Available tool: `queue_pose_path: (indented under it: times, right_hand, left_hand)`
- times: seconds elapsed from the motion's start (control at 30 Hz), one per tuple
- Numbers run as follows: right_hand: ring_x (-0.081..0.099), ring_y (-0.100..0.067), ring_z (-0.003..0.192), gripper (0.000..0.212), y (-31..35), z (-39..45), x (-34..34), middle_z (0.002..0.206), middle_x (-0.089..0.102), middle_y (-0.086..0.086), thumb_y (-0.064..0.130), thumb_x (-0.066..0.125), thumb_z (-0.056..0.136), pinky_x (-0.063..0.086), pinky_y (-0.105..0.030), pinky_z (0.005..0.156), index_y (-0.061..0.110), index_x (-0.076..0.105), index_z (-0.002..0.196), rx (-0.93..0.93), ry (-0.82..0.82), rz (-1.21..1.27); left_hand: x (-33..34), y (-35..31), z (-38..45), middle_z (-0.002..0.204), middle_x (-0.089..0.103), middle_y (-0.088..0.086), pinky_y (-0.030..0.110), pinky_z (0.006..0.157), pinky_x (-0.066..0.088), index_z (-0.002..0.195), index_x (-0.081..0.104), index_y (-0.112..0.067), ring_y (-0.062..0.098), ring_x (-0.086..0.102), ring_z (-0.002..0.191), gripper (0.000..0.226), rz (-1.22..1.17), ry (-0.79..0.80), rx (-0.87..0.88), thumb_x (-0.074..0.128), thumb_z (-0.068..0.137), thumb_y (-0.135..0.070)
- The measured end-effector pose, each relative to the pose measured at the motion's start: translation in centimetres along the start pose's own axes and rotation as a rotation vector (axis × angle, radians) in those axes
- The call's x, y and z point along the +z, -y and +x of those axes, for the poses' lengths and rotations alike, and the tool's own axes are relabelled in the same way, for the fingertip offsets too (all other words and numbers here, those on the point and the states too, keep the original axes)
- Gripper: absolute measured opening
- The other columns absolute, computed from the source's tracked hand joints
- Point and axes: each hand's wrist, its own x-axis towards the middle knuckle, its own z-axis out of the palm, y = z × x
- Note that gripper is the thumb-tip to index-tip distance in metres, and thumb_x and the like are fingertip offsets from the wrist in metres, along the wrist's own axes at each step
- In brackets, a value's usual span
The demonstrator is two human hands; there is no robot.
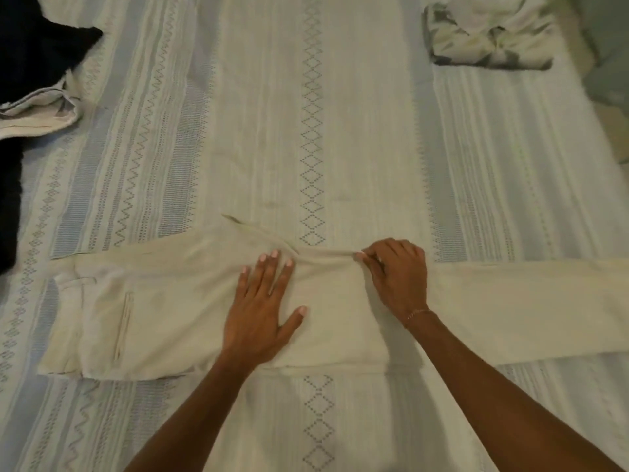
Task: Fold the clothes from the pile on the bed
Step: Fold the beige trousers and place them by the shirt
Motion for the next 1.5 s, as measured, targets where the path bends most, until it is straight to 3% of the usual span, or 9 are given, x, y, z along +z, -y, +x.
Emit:
queue_pose_path:
  times: [0.13,0.23,0.37,0.67,0.9,1.1,1.23,1.37,1.5]
  right_hand:
    - [0.059,-0.027,0.111,0.021,0.3,-1.0,-0.2,0.119,0.066,0.000,0.035,0.059,0.100,0.042,-0.042,0.097,0.021,0.068,0.113,-0.039,0.025,-0.090]
    - [0.045,-0.029,0.138,0.044,-0.8,-4.0,-0.7,0.149,0.050,-0.008,0.037,0.048,0.104,0.031,-0.047,0.116,0.013,0.054,0.141,-0.210,0.134,-0.110]
    - [0.017,-0.023,0.154,0.066,-5.9,-7.2,-2.7,0.166,0.024,-0.006,0.052,0.036,0.105,0.015,-0.047,0.125,0.015,0.026,0.159,-0.148,0.320,-0.114]
    - [-0.002,-0.023,0.156,0.065,-21.2,-7.0,-11.4,0.169,0.004,-0.004,0.053,0.016,0.105,-0.001,-0.051,0.125,0.023,0.007,0.162,0.275,0.291,-0.382]
    - [0.000,-0.020,0.156,0.064,-22.3,-8.5,-11.6,0.169,0.004,0.000,0.055,0.017,0.106,0.010,-0.054,0.124,0.025,0.011,0.162,-0.093,0.440,-0.328]
    - [-0.004,-0.021,0.156,0.063,-30.1,-7.7,-15.9,0.169,0.001,-0.001,0.052,0.015,0.106,0.000,-0.049,0.126,0.025,0.003,0.162,0.201,0.332,-0.384]
    - [-0.001,-0.022,0.156,0.061,-32.4,-8.6,-17.7,0.169,0.004,-0.003,0.050,0.012,0.107,0.008,-0.055,0.124,0.024,0.005,0.162,-0.081,0.455,-0.404]
    - [0.000,-0.024,0.156,0.059,-35.7,-8.9,-20.2,0.169,0.001,0.002,0.046,0.014,0.106,0.002,-0.053,0.125,0.029,0.002,0.162,0.267,0.314,-0.393]
    - [0.042,-0.036,0.136,0.063,-35.2,-9.0,-21.3,0.151,0.044,-0.019,0.038,0.053,0.102,0.035,-0.047,0.112,0.006,0.032,0.152,0.557,-0.016,-0.079]
  left_hand:
    - [0.1,-0.4,0.2,0.169,-0.002,0.008,0.058,0.123,0.009,0.161,0.011,-0.017,0.027,-0.003,0.156,0.086,0.075,0.008,-0.046,0.038,0.095,-0.065]
    - [-0.1,-2.2,0.3,0.169,-0.002,0.008,0.059,0.123,0.012,0.161,0.009,-0.010,0.027,-0.001,0.156,0.081,0.086,0.005,-0.028,0.034,0.098,-0.055]
    - [0.9,-5.5,-0.2,0.169,-0.002,0.004,0.057,0.122,0.014,0.162,0.009,-0.019,0.025,0.001,0.156,0.075,0.006,0.053,0.117,0.034,0.097,-0.049]
    - [1.1,-7.8,-0.1,0.169,0.001,0.007,0.059,0.122,0.013,0.161,0.016,-0.013,0.027,0.003,0.156,0.082,0.030,0.034,-0.040,0.033,0.094,-0.058]
    - [4.2,-23.8,6.3,0.169,0.003,0.005,0.052,0.122,0.018,0.161,0.011,-0.013,0.021,0.003,0.156,0.079,0.016,0.082,0.300,0.031,0.100,-0.059]
    - [4.3,-28.0,8.0,0.168,-0.002,0.012,0.055,0.124,0.012,0.160,0.007,-0.007,0.027,-0.005,0.156,0.089,0.106,0.091,0.131,0.024,0.097,-0.068]
    - [5.4,-34.2,9.3,0.166,-0.010,0.019,0.050,0.126,0.009,0.158,0.000,0.000,0.030,-0.012,0.154,0.099,0.010,0.106,0.097,0.025,0.095,-0.071]
    - [6.1,-37.6,12.1,0.167,-0.013,0.012,0.049,0.125,0.006,0.159,-0.006,-0.005,0.024,-0.015,0.154,0.096,0.040,0.089,0.155,0.019,0.095,-0.073]
    - [6.4,-37.6,13.6,0.168,-0.012,0.006,0.047,0.126,0.004,0.160,-0.007,-0.010,0.019,-0.013,0.155,0.091,0.024,0.039,0.091,0.015,0.097,-0.071]
